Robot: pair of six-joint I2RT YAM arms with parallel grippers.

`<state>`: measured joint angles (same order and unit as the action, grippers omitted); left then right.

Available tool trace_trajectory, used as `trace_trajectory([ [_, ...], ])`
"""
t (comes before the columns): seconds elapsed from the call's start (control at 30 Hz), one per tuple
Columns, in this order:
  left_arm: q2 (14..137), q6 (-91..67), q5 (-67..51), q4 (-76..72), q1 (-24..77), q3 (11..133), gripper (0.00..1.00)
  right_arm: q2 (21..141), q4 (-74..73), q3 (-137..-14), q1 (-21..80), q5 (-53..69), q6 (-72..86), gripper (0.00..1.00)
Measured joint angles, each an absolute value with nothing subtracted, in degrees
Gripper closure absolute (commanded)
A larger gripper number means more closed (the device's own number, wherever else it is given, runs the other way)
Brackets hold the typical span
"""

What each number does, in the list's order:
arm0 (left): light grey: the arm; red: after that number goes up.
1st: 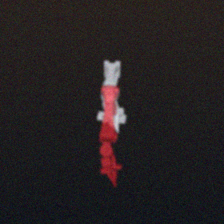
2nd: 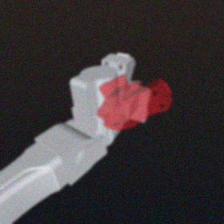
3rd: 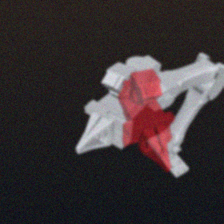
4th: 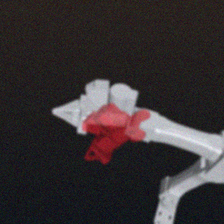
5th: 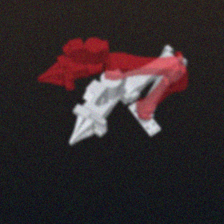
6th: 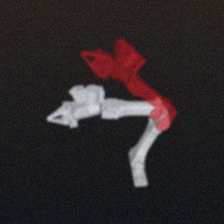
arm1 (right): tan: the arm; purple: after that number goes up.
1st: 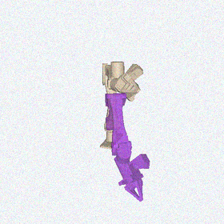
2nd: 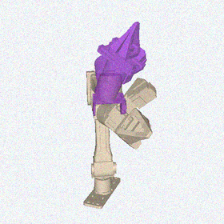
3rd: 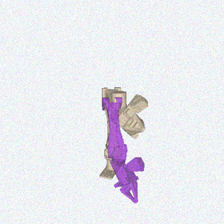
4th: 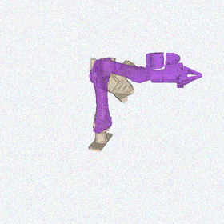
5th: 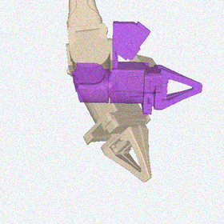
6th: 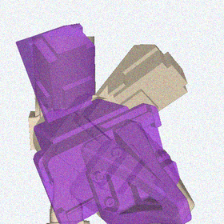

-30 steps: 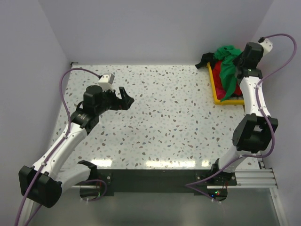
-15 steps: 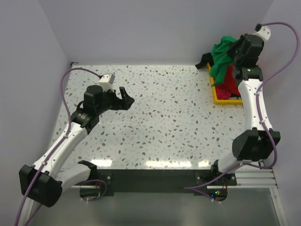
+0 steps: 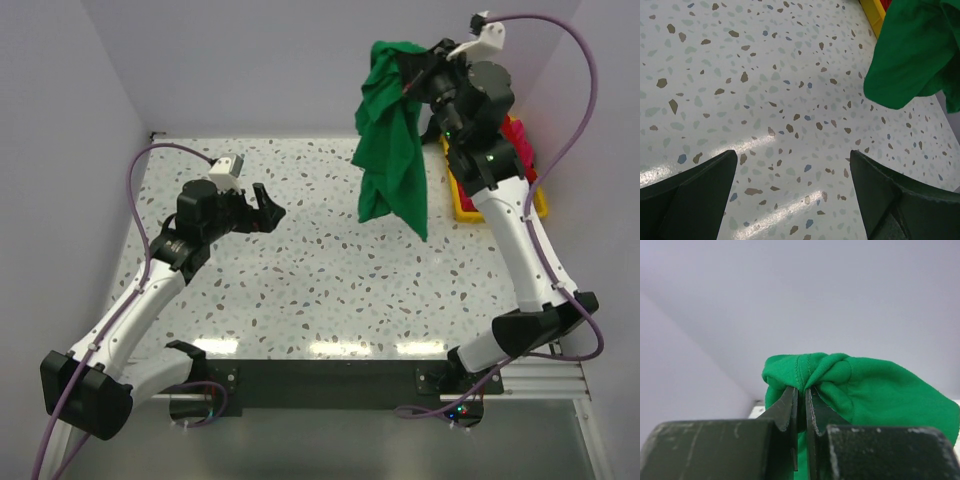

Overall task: Fold and stack the t-shirts
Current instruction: Move the tshirt to the center of the board, then flatten the tshirt out

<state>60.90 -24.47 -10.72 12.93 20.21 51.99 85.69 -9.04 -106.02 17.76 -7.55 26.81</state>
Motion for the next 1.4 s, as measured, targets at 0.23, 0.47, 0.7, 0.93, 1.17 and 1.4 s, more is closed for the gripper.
trace_trajectory([
  [0.23,60.9,-25.12,-10.41,12.93,20.21,51.99,0.0,89.71,-6.35,-105.75,28.88,-4.32,29.1,0.79],
  [0.47,60.9,-27.24,-9.06,13.02,20.21,51.92,0.0,89.71,-6.79,-87.68,20.45,-3.31,35.62,0.45],
  [0.7,62.7,-32.45,-9.02,10.44,20.18,47.46,0.09,90.26,-8.54,-68.49,10.96,-1.54,37.8,0.41],
  [0.93,71.9,-39.42,-9.61,4.64,20.45,40.45,0.22,90.28,-8.64,-60.84,21.98,-1.65,36.75,0.41],
  [1.17,79.2,-42.5,-1.45,2.68,28.67,39.38,0.27,91.26,-8.12,-60.38,21.58,-4.16,34.52,0.41],
  [1.4,85.52,-43.51,8.4,2.9,36.25,39.38,0.33,94.28,-7.73,-60.38,21.41,-5.34,33.1,0.41],
])
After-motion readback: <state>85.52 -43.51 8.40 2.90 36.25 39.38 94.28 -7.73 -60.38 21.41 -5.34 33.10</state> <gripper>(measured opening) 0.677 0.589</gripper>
